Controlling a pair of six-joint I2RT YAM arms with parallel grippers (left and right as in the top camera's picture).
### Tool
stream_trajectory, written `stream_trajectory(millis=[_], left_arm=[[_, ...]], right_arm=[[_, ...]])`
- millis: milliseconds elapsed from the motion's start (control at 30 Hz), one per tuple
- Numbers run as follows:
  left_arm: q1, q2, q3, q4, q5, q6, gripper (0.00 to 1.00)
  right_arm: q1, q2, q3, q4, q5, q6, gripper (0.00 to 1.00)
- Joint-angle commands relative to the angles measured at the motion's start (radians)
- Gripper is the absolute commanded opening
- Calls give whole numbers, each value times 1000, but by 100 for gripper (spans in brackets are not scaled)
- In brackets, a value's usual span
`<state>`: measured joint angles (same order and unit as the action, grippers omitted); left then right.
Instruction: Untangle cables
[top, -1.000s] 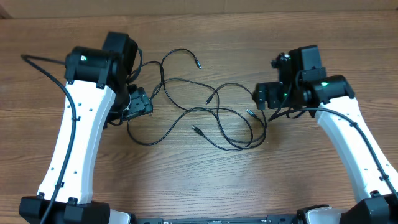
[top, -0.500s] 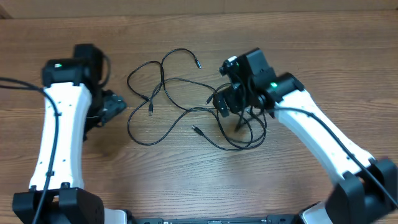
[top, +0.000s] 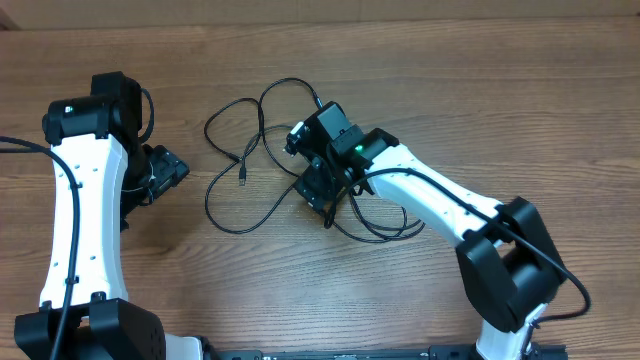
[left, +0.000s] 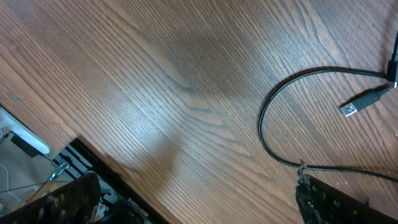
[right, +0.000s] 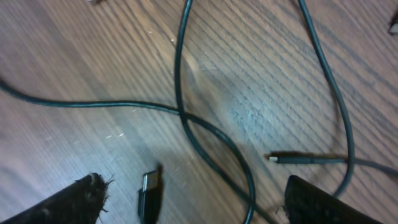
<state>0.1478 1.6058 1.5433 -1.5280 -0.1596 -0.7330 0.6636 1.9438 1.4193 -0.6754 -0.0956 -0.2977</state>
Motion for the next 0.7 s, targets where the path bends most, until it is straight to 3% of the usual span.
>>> stream_trajectory(millis=[0,67,433,667], left_arm=[[2,-13,-6,-5,3,29,100],[2,-13,-6,-5,3,31,100],[2,-13,-6,-4,3,31,100],[2,-13,-6,-5,3,31,100]], right_arm=[[-8,31,22,17,16,-17,82],[-10,45,22,17,16,-17,78],[-20,96,0,16,16,-17,73],[-57,98,0,15,16,-15,63]])
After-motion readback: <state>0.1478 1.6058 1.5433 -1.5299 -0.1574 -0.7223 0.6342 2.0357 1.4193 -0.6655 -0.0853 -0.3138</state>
